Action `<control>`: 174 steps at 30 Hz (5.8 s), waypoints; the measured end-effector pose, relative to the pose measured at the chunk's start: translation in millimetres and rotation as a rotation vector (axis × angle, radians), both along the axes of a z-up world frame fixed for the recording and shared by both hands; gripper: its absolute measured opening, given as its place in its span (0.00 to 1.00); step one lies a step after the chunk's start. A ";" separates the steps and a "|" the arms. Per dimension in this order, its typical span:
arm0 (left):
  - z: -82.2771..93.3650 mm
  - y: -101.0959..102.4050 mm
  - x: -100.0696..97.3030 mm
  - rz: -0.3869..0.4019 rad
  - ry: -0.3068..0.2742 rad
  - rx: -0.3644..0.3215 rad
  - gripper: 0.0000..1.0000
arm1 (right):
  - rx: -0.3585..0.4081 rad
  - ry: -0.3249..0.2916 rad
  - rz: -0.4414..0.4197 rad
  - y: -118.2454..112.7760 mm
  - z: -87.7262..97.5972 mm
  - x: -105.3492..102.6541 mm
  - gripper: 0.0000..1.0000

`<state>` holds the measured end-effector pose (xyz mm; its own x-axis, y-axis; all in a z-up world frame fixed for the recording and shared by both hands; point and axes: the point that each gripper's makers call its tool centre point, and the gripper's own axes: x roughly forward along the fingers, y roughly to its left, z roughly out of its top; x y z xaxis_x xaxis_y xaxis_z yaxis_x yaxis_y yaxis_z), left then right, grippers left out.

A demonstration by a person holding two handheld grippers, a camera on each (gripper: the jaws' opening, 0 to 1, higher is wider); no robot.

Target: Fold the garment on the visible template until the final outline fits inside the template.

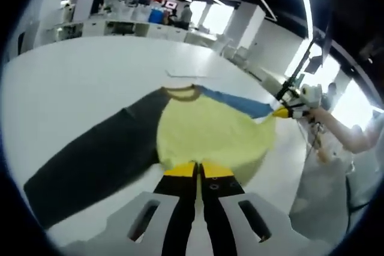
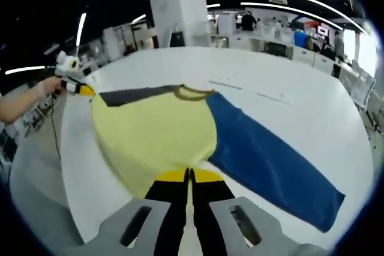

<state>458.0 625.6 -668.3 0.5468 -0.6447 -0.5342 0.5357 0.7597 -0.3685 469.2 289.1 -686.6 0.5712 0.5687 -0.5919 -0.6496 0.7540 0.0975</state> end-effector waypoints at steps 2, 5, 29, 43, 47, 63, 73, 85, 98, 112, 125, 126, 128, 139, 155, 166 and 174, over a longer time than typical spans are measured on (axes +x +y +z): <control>-1.6 1.5 5.7 0.018 0.005 -0.009 0.00 | -0.007 -0.004 -0.005 -2.3 -0.2 4.7 0.02; -4.9 3.1 14.2 0.031 0.004 0.003 0.00 | -0.004 -0.009 -0.017 -5.2 -0.2 13.2 0.02; -27.0 10.3 70.0 0.148 -0.045 0.090 0.00 | -0.073 -0.038 -0.088 -6.6 -20.8 68.7 0.02; -44.1 11.1 96.1 0.165 -0.059 0.173 0.00 | -0.135 -0.044 -0.105 -3.0 -41.3 97.8 0.02; -53.3 11.5 98.5 0.155 -0.049 0.206 0.00 | -0.146 -0.032 -0.101 -2.0 -48.8 100.7 0.02; -77.9 12.9 100.7 0.125 -0.028 0.275 0.00 | -0.154 0.003 -0.093 -2.2 -67.5 103.6 0.02; -86.4 12.9 99.8 0.099 -0.013 0.264 0.00 | -0.136 0.012 -0.092 -1.1 -70.9 105.1 0.02; -87.7 11.2 100.5 0.084 -0.010 0.279 0.00 | -0.144 -0.005 -0.072 -0.7 -71.1 105.5 0.03; -79.7 14.2 100.1 0.090 -0.028 0.298 0.02 | -0.137 -0.033 -0.096 -3.9 -61.3 107.5 0.07; -60.5 14.1 89.5 0.061 -0.046 0.309 0.08 | -0.139 -0.058 -0.092 -2.4 -45.4 100.9 0.16; -38.5 12.4 78.0 0.013 -0.096 0.354 0.20 | -0.138 -0.076 -0.068 2.9 -30.6 87.6 0.23; -36.7 12.4 77.4 0.010 -0.100 0.356 0.20 | -0.137 -0.077 -0.065 3.4 -29.5 86.6 0.24; -34.9 12.0 75.6 0.005 -0.098 0.356 0.22 | -0.138 -0.078 -0.065 3.6 -28.1 84.4 0.25; -29.6 9.6 59.8 -0.026 -0.087 0.366 0.31 | -0.138 -0.081 -0.055 4.5 -20.2 73.6 0.34; -19.8 5.5 35.6 -0.084 -0.079 0.403 0.51 | -0.122 -0.070 -0.022 11.5 -10.5 51.9 0.48; -15.9 0.9 18.5 -0.113 -0.069 0.424 0.60 | -0.131 -0.073 0.008 15.6 -5.5 36.8 0.58; -9.2 -3.7 9.1 -0.162 -0.096 0.458 0.68 | -0.123 -0.076 0.028 20.9 0.8 26.6 0.65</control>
<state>467.1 621.9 -677.5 0.5196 -0.4365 -0.7345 0.6759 0.7359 0.0409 495.9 310.0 -685.9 0.6023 0.5108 -0.6134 -0.6725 0.7387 -0.0451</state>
